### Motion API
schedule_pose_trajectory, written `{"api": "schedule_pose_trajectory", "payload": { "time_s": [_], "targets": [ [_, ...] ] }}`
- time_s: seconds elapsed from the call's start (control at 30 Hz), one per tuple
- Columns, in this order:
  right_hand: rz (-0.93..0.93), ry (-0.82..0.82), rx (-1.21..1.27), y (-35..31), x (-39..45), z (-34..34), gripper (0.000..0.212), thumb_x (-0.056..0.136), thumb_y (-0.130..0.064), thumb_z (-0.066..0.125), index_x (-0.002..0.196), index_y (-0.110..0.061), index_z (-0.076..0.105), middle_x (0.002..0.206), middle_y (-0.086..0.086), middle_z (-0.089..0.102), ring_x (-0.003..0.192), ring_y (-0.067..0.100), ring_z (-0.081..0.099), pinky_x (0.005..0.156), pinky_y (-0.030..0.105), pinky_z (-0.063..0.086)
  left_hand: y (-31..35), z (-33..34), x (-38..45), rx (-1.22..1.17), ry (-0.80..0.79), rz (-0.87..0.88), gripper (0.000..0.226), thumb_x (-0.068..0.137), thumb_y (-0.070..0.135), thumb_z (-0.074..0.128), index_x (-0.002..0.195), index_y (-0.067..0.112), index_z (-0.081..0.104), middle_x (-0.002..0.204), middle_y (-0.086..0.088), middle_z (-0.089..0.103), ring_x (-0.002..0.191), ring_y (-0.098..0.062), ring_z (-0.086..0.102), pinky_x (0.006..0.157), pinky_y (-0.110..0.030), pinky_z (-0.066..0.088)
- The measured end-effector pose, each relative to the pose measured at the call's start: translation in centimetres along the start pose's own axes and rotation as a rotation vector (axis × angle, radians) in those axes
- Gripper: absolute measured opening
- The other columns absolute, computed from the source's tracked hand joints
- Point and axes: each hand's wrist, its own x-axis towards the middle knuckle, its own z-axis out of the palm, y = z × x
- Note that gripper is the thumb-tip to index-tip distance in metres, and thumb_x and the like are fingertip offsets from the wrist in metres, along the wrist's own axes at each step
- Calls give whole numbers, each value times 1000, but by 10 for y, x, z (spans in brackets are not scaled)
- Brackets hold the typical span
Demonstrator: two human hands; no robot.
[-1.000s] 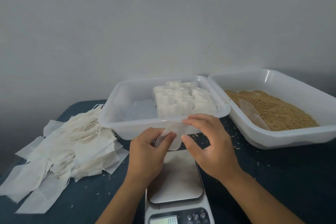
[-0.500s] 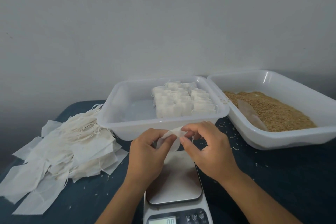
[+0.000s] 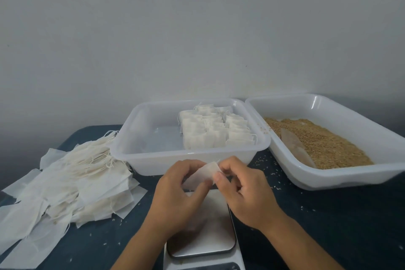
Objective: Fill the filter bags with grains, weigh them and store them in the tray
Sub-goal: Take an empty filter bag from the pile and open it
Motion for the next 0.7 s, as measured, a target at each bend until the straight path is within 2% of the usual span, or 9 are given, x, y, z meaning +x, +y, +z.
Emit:
{"api": "schedule_pose_trajectory", "payload": {
  "time_s": [0.07,0.13,0.2,0.27,0.43,0.5,0.57,0.63,0.7],
  "targets": [
    [14,-49,29,0,-1,-2,20,103,-39,52,99,-20,59,66,-4,60,46,17,49,45,32,37,1,-3,-1,-54,-56,16,32,88,36,76,119,38,66,115,20,69,112,-8,65,91,-24,52],
    [4,-61,44,-2,-1,-4,17,104,-39,51,100,-24,57,65,-9,57,48,12,49,48,22,33,3,-8,-1,-166,-157,11,42,88,38,75,128,35,63,123,13,69,116,-13,65,94,-25,52],
    [-26,-78,52,-6,0,-6,9,106,-38,52,102,-30,55,63,-16,53,47,7,45,51,15,30,6,-11,1,-239,-244,13,45,88,38,75,131,37,61,125,10,70,116,-13,67,94,-21,51],
    [-40,-116,61,-8,0,-8,5,106,-43,51,107,-40,55,63,-17,54,46,7,45,49,17,31,10,-14,6,-238,-293,6,39,91,37,75,129,39,64,124,12,71,115,-9,68,93,-19,51],
    [-31,-211,67,-17,2,-19,19,105,-50,50,118,-43,63,79,-13,70,58,8,66,51,25,50,19,-16,20,-116,-445,-72,24,93,49,70,114,37,73,110,12,76,104,-9,72,93,-43,58],
    [-27,-215,62,-20,4,-22,13,105,-43,54,105,-36,65,78,-9,71,61,13,69,54,38,54,25,-16,27,-19,-500,-29,20,92,44,69,112,40,72,110,19,74,106,-3,69,96,-39,56],
    [-11,-199,65,-22,4,-27,15,104,-37,55,92,-30,61,71,-4,67,58,18,67,52,43,50,34,-14,36,-1,-586,-1,23,88,39,68,111,40,71,111,21,73,108,-1,67,97,-35,54],
    [8,-196,70,-23,4,-34,18,104,-37,53,89,-30,56,64,0,63,53,23,64,49,41,47,45,-11,43,-40,-670,1,21,84,36,69,105,42,69,107,20,72,102,-1,67,91,-30,54],
    [-2,-217,52,-25,5,-41,16,106,-43,49,97,-33,57,66,-1,64,51,19,62,45,31,44,56,-5,47,-133,-765,26,15,85,27,69,96,36,68,97,15,73,90,1,68,80,-20,52]
  ]
}}
